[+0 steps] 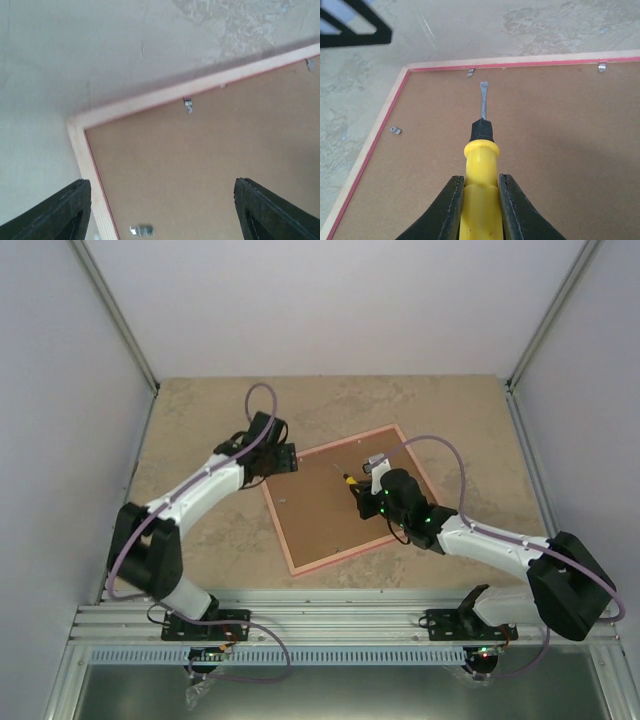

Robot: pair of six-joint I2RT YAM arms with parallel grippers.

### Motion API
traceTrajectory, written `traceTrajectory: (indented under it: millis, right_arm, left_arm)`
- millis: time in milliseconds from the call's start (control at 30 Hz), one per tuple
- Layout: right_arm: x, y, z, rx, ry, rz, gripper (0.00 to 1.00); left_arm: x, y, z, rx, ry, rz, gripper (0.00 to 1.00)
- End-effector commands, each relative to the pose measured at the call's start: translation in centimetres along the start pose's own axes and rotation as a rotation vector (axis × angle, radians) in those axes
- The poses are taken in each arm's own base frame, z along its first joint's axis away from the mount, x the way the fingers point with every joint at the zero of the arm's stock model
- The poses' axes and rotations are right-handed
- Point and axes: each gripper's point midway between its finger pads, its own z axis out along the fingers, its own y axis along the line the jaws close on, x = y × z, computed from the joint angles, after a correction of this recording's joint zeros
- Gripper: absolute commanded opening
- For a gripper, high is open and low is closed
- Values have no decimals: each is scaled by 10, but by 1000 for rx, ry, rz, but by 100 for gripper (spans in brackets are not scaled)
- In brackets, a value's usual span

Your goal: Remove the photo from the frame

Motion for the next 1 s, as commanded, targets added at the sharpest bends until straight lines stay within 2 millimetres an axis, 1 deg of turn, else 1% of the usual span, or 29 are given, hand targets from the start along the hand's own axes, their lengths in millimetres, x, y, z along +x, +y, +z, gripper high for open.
traceTrajectory:
  millis: [0, 67, 133, 300, 367, 433, 533, 600, 667, 767, 967]
  right_arm:
    - [-13, -5, -8, 18, -70, -6, 0]
    - [-14, -4, -10, 16, -80, -5, 0]
    - [-15, -4, -11, 14, -85, -5, 0]
    - [-14, -4, -10, 10, -85, -7, 1]
    - [-13, -3, -9, 6, -82, -7, 0]
    - [-13, -3, -9, 5, -84, -6, 0]
    - [-13, -3, -9, 6, -83, -6, 0]
    - [-12, -3, -8, 5, -83, -6, 1]
    - [-12, -4, -9, 6, -84, -8, 1]
    - [-11, -4, -8, 9, -84, -9, 0]
    - [-9, -5, -5, 11, -77, -13, 1]
  left_arm:
    - [-6, 6, 21, -31, 143, 230, 81]
    - [-16, 0, 28, 2, 149, 281, 83]
    - [-21, -3, 38, 30, 171, 318, 85]
    - [-32, 9, 69, 7, 207, 360, 85]
    - [-34, 7, 78, 64, 213, 357, 85]
    - [-38, 8, 86, 77, 222, 364, 85]
    - [-38, 7, 97, 102, 244, 374, 85]
    - [-32, 6, 106, 118, 268, 382, 86]
    - [-24, 9, 117, 111, 304, 381, 85]
    - [-20, 14, 127, 103, 326, 408, 85]
    - [-13, 17, 134, 110, 348, 409, 83]
